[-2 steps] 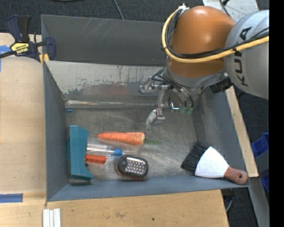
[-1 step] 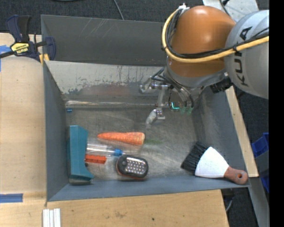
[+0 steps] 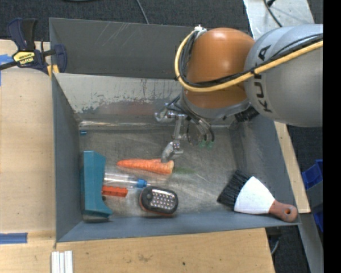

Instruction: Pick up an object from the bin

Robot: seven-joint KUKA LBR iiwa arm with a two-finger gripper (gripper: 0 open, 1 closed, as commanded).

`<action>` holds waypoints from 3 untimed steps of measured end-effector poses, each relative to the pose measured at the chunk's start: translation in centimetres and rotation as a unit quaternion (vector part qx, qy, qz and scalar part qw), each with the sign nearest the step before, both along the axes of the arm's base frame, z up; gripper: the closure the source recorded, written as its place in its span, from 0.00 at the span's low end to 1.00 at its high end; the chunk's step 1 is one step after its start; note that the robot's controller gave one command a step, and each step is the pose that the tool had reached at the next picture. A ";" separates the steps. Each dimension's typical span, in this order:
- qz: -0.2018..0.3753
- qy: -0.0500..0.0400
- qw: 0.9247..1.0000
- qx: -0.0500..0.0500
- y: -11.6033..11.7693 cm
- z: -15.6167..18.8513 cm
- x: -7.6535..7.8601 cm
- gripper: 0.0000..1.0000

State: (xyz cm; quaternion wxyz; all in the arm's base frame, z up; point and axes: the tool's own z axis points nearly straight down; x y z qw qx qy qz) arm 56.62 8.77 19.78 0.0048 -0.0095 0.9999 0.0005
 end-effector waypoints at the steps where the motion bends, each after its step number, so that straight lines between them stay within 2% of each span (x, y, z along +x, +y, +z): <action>1: 0.020 0.003 1.000 0.000 1.4 -5.8 -0.7 0.00; 2: 0.132 0.002 0.991 -0.001 1.4 -10.4 -0.9 0.00; 3: 0.037 0.003 0.999 0.002 0.4 -11.9 1.8 1.00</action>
Offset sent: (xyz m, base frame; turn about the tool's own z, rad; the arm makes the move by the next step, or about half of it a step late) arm -0.0124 0.0147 -0.1228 -0.2895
